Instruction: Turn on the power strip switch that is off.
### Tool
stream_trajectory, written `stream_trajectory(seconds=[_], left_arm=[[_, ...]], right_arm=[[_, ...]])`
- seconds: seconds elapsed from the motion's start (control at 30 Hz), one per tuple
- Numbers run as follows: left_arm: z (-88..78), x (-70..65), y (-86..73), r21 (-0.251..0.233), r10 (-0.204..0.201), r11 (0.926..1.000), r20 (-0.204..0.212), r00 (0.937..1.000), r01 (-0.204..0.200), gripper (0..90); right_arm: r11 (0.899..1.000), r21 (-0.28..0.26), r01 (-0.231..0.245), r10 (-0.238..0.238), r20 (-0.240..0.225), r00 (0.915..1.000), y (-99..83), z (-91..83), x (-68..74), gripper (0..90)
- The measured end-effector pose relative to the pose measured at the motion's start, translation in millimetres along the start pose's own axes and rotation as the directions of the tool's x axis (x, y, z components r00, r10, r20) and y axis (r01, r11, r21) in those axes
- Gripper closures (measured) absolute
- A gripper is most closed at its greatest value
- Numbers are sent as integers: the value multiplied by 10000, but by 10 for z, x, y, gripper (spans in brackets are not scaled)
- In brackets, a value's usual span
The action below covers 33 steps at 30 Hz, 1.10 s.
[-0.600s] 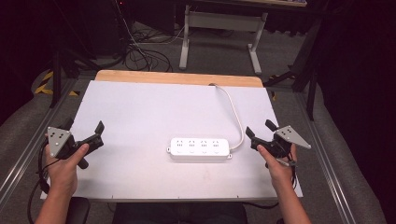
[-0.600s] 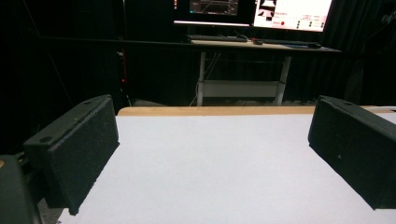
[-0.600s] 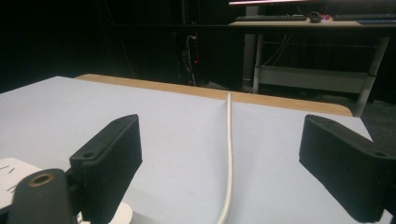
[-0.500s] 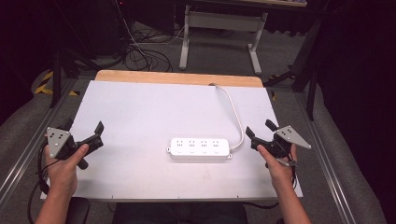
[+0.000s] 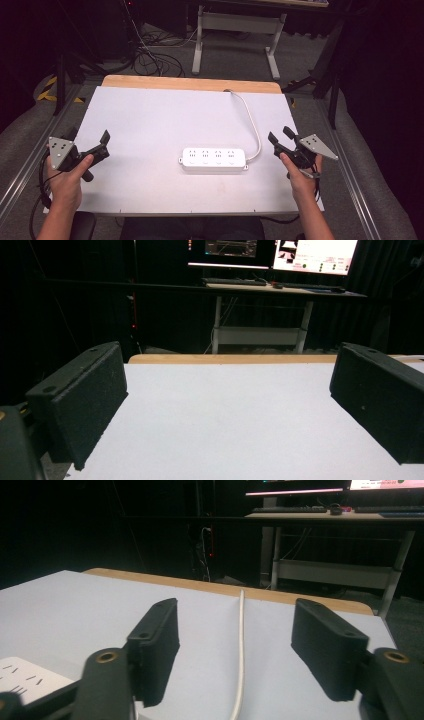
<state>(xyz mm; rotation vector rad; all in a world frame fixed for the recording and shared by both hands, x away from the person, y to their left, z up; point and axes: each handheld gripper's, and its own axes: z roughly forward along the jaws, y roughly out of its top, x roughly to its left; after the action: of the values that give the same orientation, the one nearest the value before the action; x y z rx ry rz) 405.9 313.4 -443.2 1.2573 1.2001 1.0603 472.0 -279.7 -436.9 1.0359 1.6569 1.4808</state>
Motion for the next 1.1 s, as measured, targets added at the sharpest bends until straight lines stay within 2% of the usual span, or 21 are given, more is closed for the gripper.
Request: stream_trajectory(seconds=[0.07, 0.33, 0.43, 0.83, 1.1], left_arm=[[0, 0, 0, 0, -4, 10000, 1, 10000, 4, 25], [-1, -2, 2, 5, 52, 10000, 29, 10000, -52, 27], [0, -3, 2, 6, 49, 10000, 29, 10000, -49, 27], [2, -2, 1, 1, 52, 10000, 30, 10000, -52, 28], [3, -6, 1, 9, 86, 10000, 41, 10000, -86, 29]], right_arm=[[10000, -21, 36, -36, 1, 10000, 3, -4, -6, 425], [9994, -157, 297, -301, -235, 9993, 25, -44, -6, 711], [9991, -139, 395, -399, -325, 9987, 28, -46, 0, 769], [9976, -165, 673, -678, -366, 9970, 49, -72, -5, 893], [9976, -93, 685, -688, -447, 9966, 68, -84, -7, 900]])
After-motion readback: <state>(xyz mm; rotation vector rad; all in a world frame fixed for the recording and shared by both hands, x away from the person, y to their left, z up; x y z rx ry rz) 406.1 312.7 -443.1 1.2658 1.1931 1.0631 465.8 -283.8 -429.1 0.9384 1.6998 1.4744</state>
